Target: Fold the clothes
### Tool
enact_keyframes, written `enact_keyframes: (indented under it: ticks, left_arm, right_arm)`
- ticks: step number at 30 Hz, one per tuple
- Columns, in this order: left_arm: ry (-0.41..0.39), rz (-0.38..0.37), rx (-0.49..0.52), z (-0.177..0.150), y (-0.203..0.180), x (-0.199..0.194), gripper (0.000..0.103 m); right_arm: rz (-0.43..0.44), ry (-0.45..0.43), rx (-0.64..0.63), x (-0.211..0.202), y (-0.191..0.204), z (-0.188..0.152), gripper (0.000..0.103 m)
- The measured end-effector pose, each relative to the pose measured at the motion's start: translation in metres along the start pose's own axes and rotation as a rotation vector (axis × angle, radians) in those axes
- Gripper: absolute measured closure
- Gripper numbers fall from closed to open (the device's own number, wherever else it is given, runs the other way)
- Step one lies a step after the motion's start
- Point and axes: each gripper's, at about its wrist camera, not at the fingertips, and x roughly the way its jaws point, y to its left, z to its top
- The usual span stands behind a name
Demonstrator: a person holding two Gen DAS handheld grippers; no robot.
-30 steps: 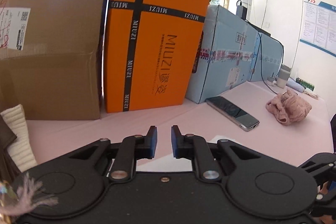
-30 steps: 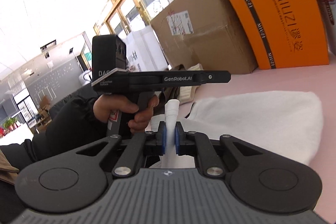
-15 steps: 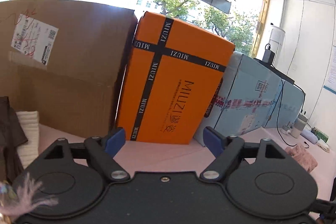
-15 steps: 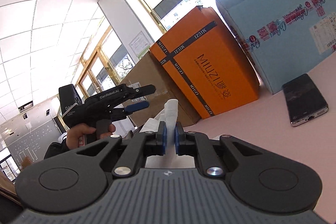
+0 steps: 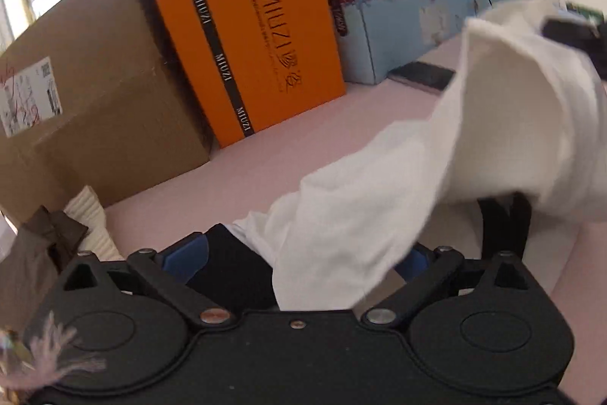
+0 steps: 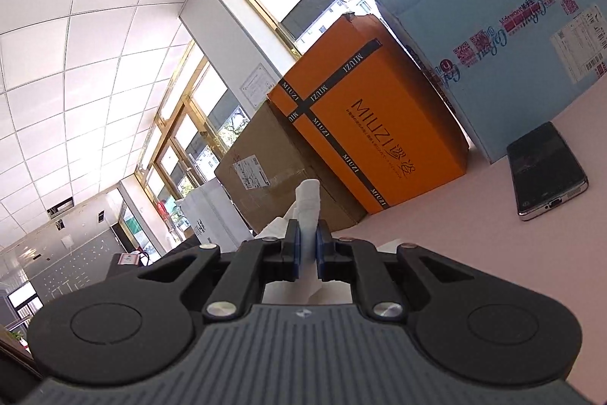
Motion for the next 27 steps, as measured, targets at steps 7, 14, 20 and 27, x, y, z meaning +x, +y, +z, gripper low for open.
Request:
enact_keyframes:
  ticks: [7,14,20,27]
  left_arm:
    - [-0.113,-0.079,-0.007,0.05,-0.029,0.016,0.087]
    - [-0.237,-0.311,0.155,0.125,-0.105,0.049,0.087]
    - [-0.115,-0.51,0.117,0.154,-0.179,0.107,0.08]
    - [-0.01,-0.554,0.188,0.143,-0.211,0.113,0.0]
  right_arm:
    - [-0.053,-0.092,0.005,-0.037,-0.008,0.001,0.096]
    - [-0.221,-0.207,0.061,-0.104,-0.033,-0.004,0.096]
    - [-0.453,-0.236,0.172,-0.151,-0.06,-0.014,0.096]
    - [-0.609,-0.153,0.301,-0.161,-0.088,-0.024,0.096]
